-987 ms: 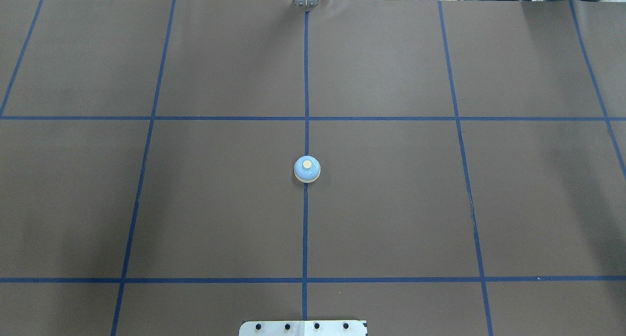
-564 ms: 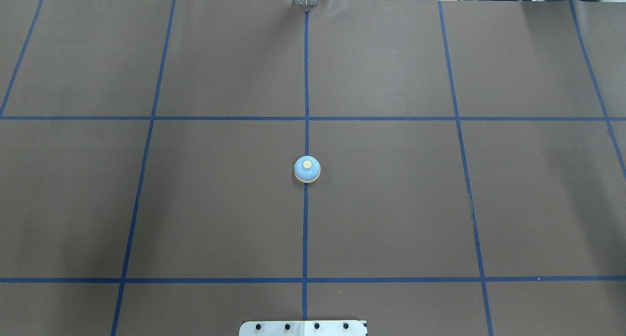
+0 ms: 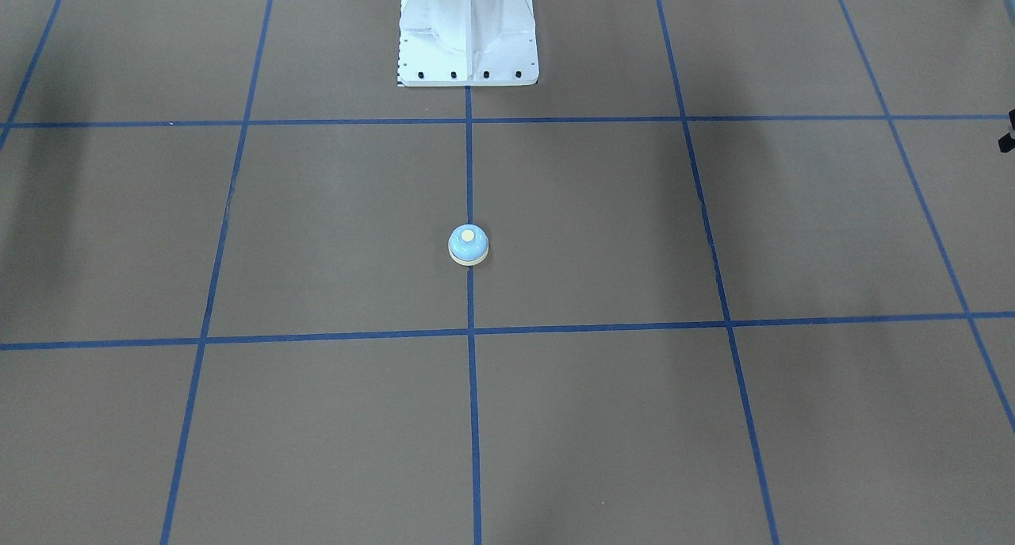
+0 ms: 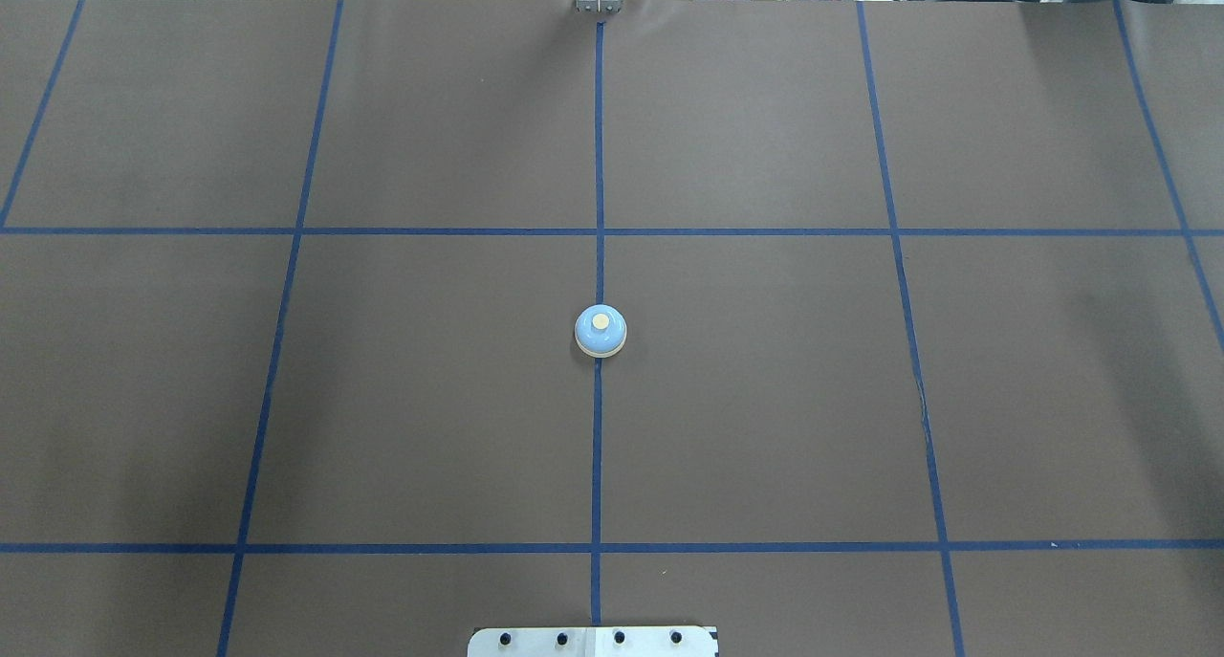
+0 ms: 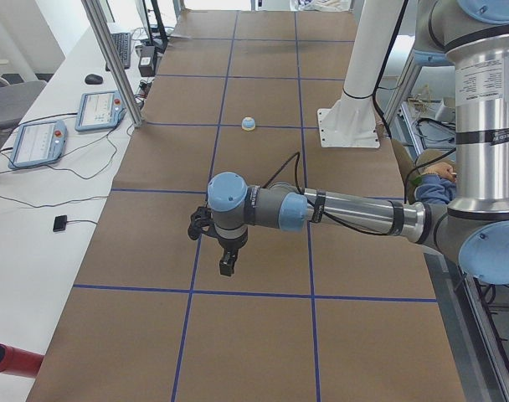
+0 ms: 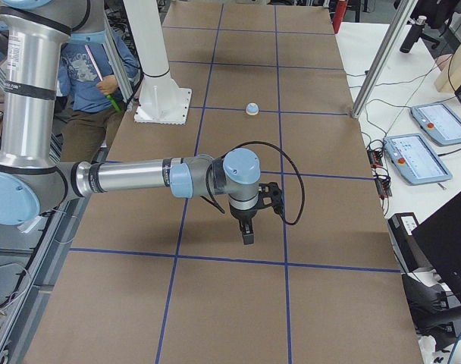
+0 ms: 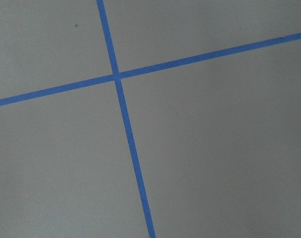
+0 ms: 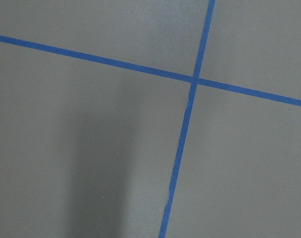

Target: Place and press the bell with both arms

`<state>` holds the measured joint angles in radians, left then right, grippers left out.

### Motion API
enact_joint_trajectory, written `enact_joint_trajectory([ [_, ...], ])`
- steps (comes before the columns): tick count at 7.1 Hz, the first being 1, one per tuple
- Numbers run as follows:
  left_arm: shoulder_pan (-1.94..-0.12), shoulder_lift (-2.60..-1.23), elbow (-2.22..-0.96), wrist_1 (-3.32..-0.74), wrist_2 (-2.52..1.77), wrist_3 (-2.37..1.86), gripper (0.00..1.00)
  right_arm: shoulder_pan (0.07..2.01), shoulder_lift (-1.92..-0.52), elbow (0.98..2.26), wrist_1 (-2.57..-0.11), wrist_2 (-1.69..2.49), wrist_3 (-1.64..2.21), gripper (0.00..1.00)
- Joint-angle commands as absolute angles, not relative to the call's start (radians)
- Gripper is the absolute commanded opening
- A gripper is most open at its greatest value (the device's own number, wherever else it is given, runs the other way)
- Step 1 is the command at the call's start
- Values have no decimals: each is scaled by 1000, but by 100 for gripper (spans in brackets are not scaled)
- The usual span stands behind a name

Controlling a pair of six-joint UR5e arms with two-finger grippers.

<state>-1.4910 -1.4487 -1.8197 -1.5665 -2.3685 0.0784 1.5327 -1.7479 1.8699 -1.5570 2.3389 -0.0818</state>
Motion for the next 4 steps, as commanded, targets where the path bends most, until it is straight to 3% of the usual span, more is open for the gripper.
enact_joint_trajectory([
  [1, -1499, -1445, -1833, -1569, -2368, 78, 99, 1529, -1744, 1870, -1555, 2344, -77, 100],
  [4, -1497, -1424, -1865, -1575, -2342, 78, 99, 1528, -1743, 1868, -1557, 2342, -74, 100],
])
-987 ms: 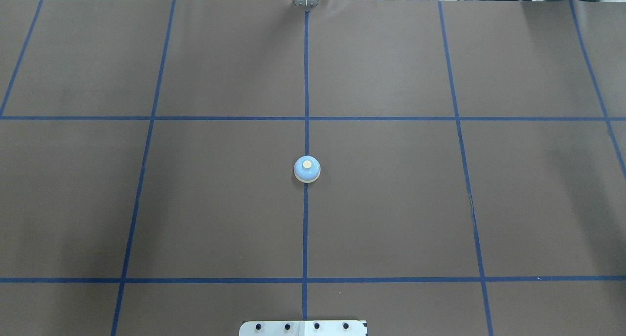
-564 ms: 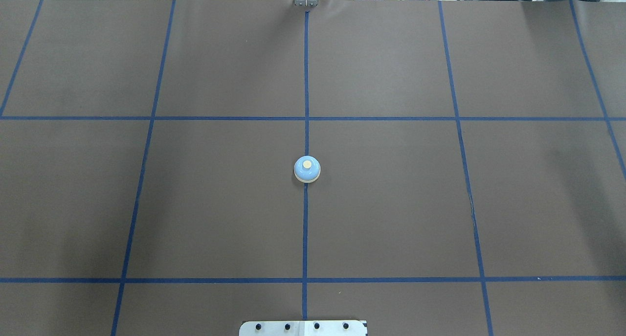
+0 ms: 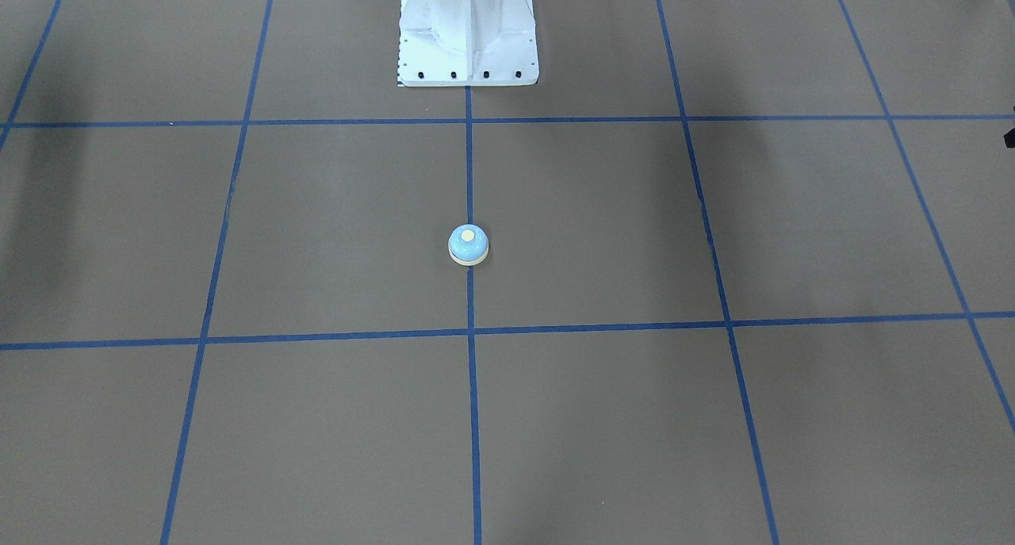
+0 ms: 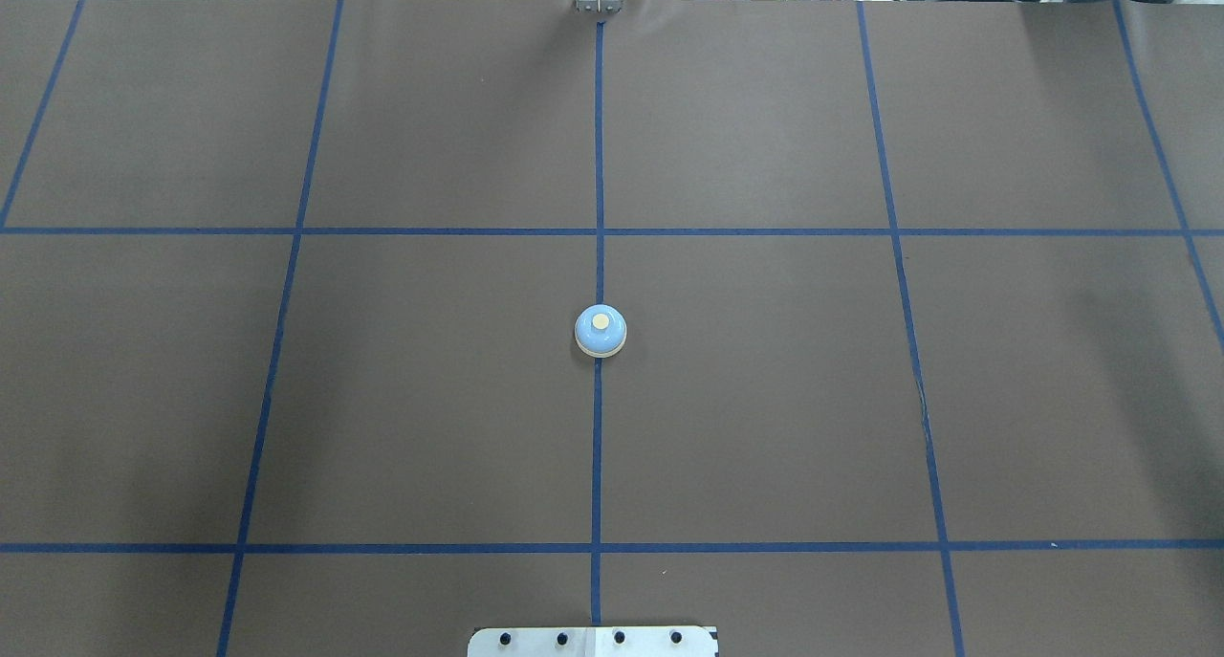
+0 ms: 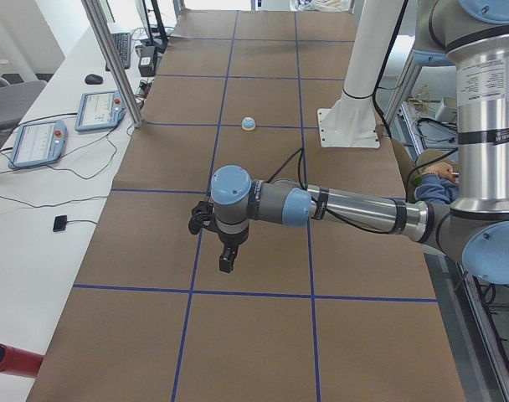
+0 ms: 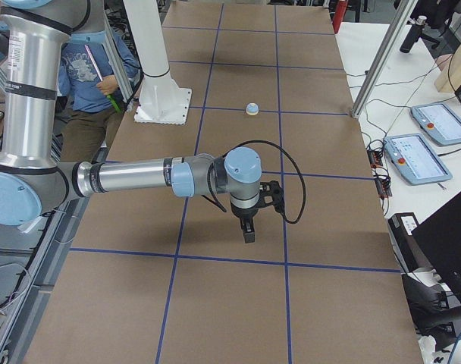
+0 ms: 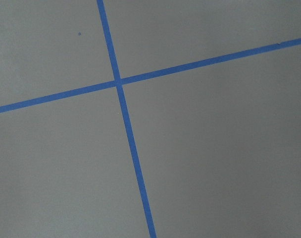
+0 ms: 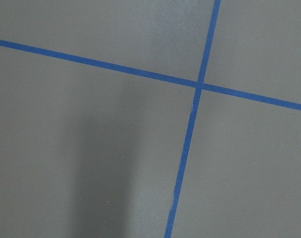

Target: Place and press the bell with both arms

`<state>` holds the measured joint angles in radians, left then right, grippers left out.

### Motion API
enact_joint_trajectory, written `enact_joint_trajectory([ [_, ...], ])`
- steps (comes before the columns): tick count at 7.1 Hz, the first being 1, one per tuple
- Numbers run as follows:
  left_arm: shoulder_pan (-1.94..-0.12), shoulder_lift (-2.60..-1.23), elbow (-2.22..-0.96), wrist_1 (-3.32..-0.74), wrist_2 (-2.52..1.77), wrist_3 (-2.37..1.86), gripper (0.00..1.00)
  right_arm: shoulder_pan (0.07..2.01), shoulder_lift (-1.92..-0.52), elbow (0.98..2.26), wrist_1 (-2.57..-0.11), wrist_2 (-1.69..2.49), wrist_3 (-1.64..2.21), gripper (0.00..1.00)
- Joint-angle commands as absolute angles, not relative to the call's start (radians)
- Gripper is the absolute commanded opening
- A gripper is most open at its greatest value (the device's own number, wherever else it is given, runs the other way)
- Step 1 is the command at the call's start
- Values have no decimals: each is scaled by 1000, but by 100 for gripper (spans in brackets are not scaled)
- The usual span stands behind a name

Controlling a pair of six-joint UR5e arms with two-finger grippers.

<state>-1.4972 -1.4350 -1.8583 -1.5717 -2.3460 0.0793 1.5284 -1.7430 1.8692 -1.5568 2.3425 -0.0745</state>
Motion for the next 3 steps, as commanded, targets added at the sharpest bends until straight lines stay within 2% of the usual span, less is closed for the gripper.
enact_joint_trajectory([
  [1, -1497, -1419, -1871, -1575, -2342, 78, 99, 1514, -1741, 1870, -1559, 2344, -71, 100],
  [3, -1497, -1417, -1900, -1575, -2341, 78, 99, 1509, -1741, 1871, -1557, 2344, -72, 100],
])
